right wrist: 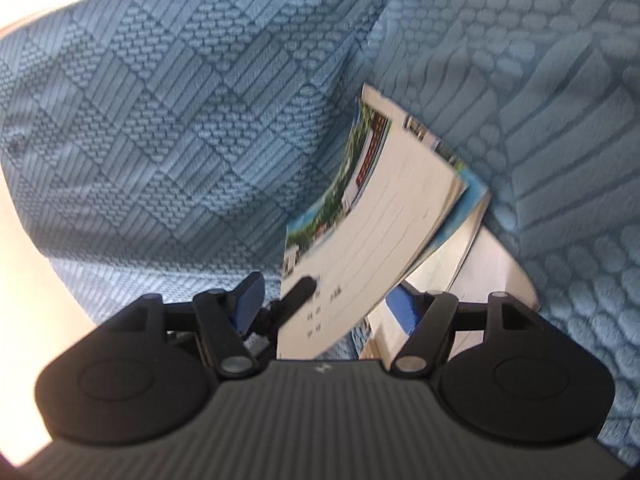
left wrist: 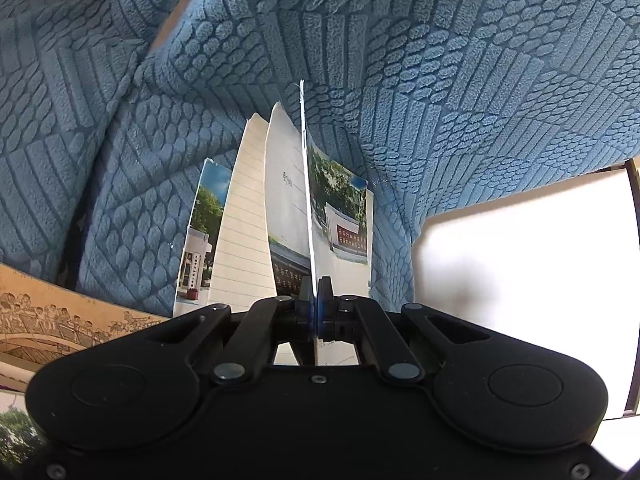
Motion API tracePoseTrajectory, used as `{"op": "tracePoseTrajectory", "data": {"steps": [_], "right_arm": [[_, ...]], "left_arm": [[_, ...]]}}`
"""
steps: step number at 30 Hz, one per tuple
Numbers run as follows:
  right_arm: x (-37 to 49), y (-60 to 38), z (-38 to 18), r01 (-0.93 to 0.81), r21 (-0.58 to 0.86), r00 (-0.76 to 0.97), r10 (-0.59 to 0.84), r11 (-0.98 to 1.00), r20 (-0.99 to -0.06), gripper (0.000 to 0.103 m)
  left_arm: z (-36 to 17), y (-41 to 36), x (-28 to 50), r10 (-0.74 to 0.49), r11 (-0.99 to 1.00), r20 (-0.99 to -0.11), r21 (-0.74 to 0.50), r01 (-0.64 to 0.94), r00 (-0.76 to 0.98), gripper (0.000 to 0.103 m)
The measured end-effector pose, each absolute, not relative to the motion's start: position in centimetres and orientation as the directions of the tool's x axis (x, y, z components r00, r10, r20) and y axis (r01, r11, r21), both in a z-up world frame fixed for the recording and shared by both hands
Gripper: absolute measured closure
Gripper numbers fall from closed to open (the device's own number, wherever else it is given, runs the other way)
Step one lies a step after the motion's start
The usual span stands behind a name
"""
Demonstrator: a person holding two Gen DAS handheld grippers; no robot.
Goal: Organize objects
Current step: 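Close the left gripper on a booklet edge while the right gripper grasps another booklet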
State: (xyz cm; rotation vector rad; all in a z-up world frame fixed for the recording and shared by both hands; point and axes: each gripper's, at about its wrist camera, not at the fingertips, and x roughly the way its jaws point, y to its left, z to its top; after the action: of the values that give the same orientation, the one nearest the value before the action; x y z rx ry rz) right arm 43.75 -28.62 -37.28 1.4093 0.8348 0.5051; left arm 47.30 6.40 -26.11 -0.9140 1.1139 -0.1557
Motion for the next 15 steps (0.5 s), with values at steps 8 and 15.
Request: {"op": "tracePoseTrajectory", "data": {"steps": [8,15], "right_arm": [[43.9,-31.8,-37.8,0.189,0.977,0.709,0.676,0.095,-0.203,0.035],[44.4,-31.5,-37.5,0.202,0.959,0.684,0.673,0.197,-0.282,0.056]], "left_arm": [[-25.4,8.0,47.0,-0.546,0.604,-0.690,-0.718,-0.347,0.475,0.103],[-24.6,8.9,46.0,-0.541,0.607,-0.686,-0.719,-0.339,0.486,0.103]]}}
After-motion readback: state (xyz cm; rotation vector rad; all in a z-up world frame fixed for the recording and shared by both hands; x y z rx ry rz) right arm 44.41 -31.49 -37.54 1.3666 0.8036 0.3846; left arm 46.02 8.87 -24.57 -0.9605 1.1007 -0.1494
